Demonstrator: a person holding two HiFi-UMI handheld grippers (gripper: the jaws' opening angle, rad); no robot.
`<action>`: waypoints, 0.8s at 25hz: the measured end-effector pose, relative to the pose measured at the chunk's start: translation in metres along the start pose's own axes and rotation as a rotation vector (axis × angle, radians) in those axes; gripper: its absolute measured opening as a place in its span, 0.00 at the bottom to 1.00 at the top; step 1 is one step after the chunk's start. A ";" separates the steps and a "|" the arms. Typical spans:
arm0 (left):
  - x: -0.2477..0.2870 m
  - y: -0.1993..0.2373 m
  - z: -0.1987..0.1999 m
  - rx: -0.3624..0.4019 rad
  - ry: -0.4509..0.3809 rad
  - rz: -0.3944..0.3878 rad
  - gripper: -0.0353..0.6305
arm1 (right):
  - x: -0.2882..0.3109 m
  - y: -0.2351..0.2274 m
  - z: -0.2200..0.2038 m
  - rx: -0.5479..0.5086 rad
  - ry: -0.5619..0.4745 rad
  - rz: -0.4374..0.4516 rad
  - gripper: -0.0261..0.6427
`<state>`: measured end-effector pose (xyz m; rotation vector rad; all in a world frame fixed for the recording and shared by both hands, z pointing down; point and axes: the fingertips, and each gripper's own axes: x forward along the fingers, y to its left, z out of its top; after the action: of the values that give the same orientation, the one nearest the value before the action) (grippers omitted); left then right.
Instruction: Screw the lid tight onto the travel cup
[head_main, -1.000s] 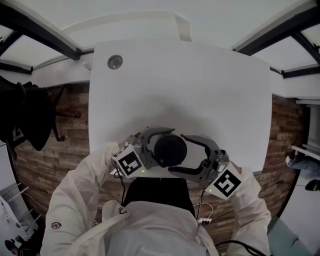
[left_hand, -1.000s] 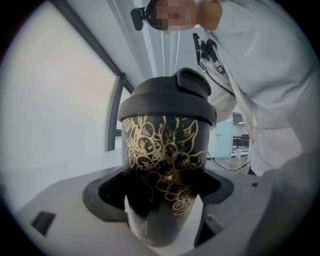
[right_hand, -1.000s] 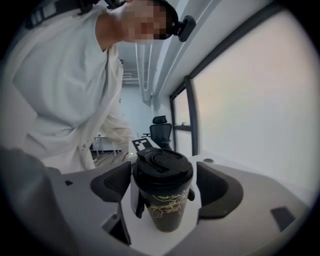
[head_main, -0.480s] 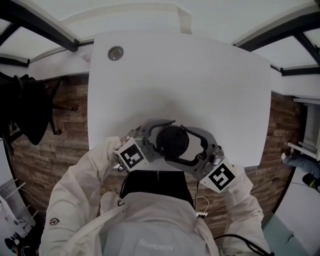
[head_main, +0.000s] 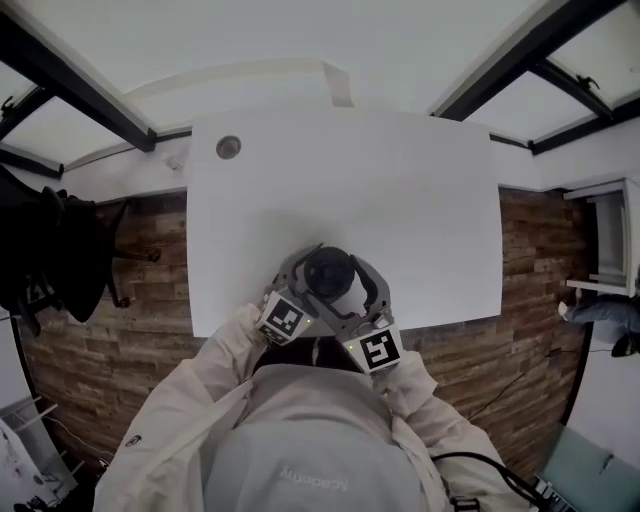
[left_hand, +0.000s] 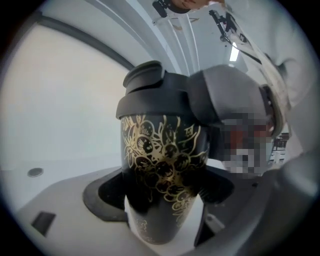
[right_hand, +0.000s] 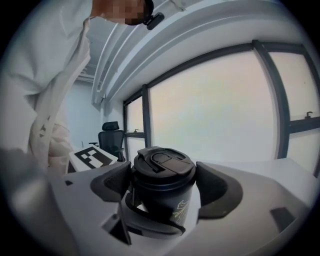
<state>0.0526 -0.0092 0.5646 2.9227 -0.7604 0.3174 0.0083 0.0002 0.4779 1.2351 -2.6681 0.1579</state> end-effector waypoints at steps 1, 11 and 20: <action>0.001 0.000 0.001 -0.006 0.001 0.031 0.66 | -0.002 -0.002 0.001 0.014 -0.003 -0.050 0.62; 0.005 -0.003 0.001 0.007 0.010 0.104 0.66 | -0.014 -0.008 0.009 0.151 -0.041 -0.214 0.61; -0.001 -0.013 -0.003 0.071 0.048 -0.211 0.66 | -0.023 0.000 0.020 -0.049 0.034 0.398 0.62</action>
<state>0.0574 0.0032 0.5661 3.0138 -0.4369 0.3992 0.0200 0.0135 0.4537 0.6676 -2.8362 0.1663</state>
